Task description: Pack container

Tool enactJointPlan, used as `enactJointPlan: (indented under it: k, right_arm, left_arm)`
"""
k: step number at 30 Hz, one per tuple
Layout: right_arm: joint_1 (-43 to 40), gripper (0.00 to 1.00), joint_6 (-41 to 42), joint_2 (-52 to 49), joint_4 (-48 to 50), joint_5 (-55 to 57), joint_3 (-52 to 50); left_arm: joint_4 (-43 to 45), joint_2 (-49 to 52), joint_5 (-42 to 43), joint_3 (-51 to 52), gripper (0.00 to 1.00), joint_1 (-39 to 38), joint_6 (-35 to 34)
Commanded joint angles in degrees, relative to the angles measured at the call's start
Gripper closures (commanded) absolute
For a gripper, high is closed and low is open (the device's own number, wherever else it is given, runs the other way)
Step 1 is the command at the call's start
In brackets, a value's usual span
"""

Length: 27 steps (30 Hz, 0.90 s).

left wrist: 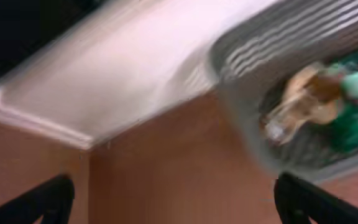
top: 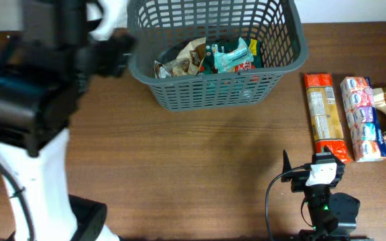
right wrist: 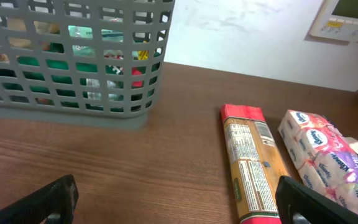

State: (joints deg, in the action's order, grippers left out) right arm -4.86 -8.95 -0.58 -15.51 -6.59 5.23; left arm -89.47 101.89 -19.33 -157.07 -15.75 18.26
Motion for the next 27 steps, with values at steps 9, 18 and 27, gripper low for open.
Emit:
enactJointPlan:
  k: [9,18,27]
  right_arm:
    - [0.4,0.01,0.7,0.3,-0.1,-0.3,-0.4]
    - [0.4,0.01,0.7,0.3,-0.1,-0.3,-0.4]
    - [0.4,0.01,2.7,0.3,0.1,-5.6,-0.3]
  left_arm:
    - [-4.3,2.1,10.8,1.2,0.01,25.0,-8.6]
    - [-4.5,2.1,10.8,1.2,0.01,25.0,-8.6]
    - [-4.5,2.1,10.8,1.2,0.01,25.0,-8.6]
